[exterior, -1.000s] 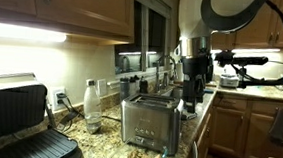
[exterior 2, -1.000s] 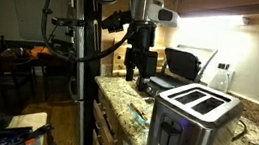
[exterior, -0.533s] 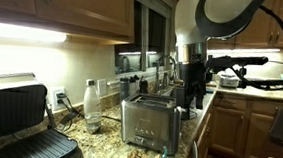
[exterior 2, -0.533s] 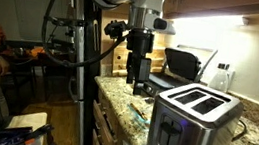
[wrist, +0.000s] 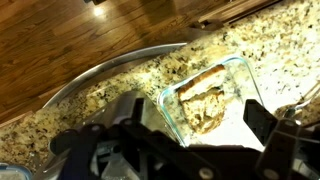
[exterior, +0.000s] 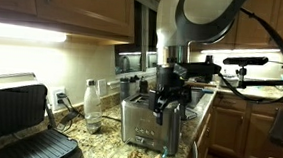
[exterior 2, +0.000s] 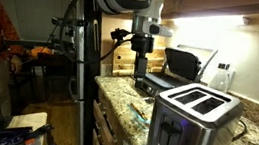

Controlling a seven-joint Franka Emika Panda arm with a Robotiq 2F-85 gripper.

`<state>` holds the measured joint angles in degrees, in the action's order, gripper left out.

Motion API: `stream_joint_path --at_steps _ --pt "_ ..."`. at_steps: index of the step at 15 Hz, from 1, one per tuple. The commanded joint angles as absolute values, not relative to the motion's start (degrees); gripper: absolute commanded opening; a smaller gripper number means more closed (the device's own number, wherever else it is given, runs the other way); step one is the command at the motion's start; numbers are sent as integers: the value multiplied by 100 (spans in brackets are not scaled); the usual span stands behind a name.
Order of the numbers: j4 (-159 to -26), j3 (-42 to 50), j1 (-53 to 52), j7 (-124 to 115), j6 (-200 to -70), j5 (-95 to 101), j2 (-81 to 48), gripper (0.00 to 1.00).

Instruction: Put one slice of bread inside the toaster

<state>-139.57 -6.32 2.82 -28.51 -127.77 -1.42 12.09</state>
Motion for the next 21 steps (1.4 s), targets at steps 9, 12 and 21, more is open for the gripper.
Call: stream_joint_path --at_steps 9,12,21 --pt "-13724 -574 179 -3103 -12831 -166 908 100" --pt "-13721 -562 153 -3123 -12994 -276 762 100" --pt "-13822 -517 96 -3172 -13320 -630 542 100"
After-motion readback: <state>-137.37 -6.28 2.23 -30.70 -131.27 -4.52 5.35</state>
